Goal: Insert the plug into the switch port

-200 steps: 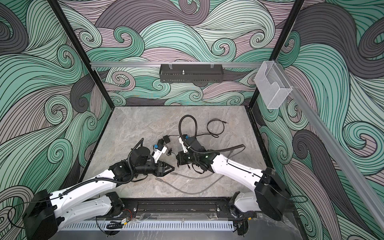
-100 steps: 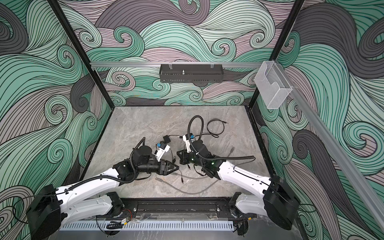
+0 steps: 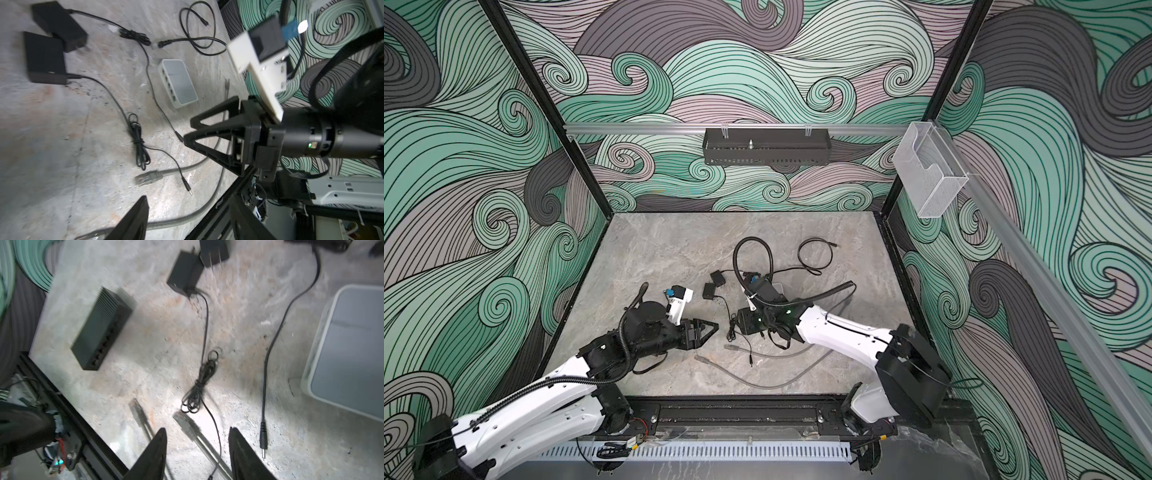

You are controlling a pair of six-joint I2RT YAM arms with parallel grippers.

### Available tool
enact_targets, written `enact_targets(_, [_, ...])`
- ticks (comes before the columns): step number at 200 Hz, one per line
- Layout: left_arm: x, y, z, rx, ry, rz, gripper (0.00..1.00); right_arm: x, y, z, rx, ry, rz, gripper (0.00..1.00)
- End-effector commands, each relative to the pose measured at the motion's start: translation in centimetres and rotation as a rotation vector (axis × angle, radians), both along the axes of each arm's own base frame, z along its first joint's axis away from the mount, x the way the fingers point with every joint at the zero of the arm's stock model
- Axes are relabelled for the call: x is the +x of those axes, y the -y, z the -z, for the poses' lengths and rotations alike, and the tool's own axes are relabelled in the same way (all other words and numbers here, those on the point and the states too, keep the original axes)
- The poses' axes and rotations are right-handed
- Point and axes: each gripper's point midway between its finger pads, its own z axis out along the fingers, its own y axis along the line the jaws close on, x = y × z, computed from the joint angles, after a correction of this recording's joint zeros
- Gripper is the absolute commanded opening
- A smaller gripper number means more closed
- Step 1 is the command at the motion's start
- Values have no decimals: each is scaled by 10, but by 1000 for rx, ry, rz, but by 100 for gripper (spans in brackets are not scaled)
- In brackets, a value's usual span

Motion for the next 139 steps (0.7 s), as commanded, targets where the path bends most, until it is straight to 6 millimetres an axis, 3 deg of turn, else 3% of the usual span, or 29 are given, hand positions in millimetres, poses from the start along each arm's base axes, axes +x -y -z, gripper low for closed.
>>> enact_targets(1, [2,-24,10,34,-18,-102,65,-34,24,32,-100,-156,-41,60])
enact_targets(28, [-3,-25,8,23,-13,-84,65,-43,19,43,-91,-210,-70,63])
enact_targets(49, [-6,-24,12,26,-24,-68,64,-42,13,51,-92,-242,-96,59])
enact_targets(139, [-14,-29,13,21,-12,-53,65,-32,-7,76,-19,-339,-110,29])
